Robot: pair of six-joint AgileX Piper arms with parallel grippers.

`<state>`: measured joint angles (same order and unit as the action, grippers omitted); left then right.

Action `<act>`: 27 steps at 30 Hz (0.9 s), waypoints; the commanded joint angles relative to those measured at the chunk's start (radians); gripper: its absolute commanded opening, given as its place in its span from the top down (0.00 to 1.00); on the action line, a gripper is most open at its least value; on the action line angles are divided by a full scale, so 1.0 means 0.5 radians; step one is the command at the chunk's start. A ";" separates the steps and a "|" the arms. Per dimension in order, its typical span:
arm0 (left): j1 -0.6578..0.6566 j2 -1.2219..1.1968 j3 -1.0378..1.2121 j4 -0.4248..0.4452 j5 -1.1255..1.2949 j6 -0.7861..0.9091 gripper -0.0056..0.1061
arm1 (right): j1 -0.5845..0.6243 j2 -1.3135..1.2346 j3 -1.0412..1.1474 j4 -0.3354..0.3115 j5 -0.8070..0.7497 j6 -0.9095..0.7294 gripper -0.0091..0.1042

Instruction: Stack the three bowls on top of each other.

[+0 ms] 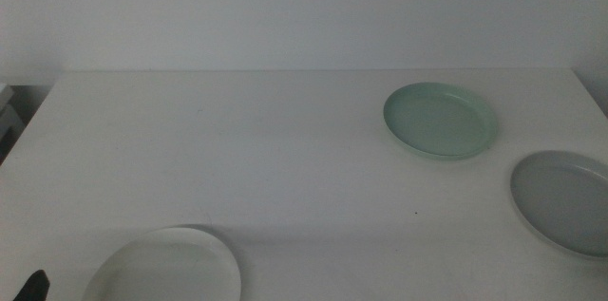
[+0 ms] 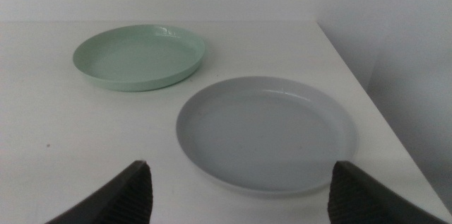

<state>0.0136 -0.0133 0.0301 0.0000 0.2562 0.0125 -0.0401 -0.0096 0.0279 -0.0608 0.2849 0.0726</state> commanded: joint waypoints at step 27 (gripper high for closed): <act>-0.002 -0.028 0.012 -0.012 -0.159 -0.025 0.14 | -0.005 1.264 -1.804 -0.033 1.359 0.135 0.34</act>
<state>0.0136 -0.0133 0.0301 0.0000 0.2562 0.0125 -0.0401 0.5716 -0.8075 -0.0674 0.9708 0.1353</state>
